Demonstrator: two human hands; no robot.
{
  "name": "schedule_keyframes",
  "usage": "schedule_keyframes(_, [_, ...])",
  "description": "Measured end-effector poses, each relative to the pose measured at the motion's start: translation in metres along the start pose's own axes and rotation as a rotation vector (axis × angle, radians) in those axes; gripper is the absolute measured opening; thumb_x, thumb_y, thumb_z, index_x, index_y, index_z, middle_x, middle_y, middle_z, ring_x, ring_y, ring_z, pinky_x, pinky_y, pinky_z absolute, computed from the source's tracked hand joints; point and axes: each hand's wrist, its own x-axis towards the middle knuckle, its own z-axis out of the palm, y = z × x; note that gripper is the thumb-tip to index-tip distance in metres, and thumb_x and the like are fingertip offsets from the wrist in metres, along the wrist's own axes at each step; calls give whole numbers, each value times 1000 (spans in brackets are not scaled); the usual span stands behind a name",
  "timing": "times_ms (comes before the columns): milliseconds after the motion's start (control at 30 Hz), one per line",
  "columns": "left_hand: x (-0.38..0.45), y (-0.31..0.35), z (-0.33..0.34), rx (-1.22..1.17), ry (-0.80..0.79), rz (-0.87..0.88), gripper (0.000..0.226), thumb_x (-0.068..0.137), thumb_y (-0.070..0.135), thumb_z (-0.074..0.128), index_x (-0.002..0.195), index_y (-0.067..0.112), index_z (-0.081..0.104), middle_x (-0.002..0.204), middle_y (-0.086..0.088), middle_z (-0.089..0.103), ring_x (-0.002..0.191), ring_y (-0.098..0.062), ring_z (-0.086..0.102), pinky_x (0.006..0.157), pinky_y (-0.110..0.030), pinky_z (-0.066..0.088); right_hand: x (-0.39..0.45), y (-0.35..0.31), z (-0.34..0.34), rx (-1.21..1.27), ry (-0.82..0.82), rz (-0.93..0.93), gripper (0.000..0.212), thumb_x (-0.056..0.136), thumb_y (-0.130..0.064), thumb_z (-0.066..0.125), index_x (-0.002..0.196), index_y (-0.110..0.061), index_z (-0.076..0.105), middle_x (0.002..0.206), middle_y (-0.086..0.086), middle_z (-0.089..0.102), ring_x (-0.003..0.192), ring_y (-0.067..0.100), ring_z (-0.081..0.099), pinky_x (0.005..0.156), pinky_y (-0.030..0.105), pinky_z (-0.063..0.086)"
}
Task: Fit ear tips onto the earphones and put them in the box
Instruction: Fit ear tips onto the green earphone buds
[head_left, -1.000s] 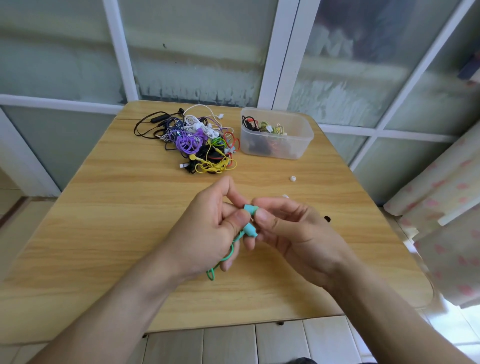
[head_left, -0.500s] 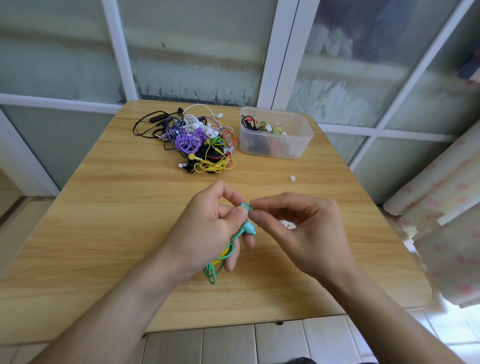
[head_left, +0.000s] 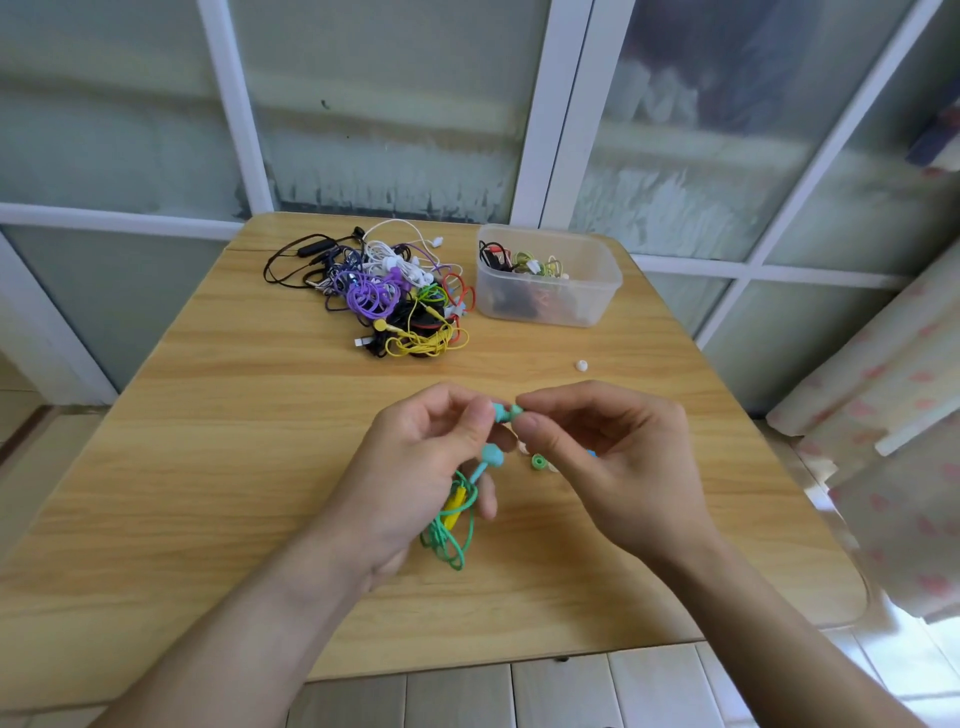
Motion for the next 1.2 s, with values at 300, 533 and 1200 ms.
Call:
schedule_keyframes(300, [1,-2,3,-54,87,82,16,88,11,62,101,9,71,79,-8,69,43,-19,52,46,-19,44,0,1,-3,111,-50,56,17,77,-9,75,92,1,74,77,6,76,63,7,66,56,13,47])
schedule_keyframes(533, [2,-2,1,37,116,118,5,85,11,65,88,9,68,80,-7,71,40,-19,52,47,-20,44,1,0,-6,120,-132,113,18,74,-15,76,87,-2,75,72,5,74,63,14,64,58,16,47])
schedule_keyframes(1200, [-8,7,10,-323,-84,-163,17,71,11,59,84,1,59,56,-12,49,29,-10,40,34,-14,38,2,-10,-11,252,-218,122,9,67,-3,74,75,-4,70,70,12,73,58,22,69,54,19,52])
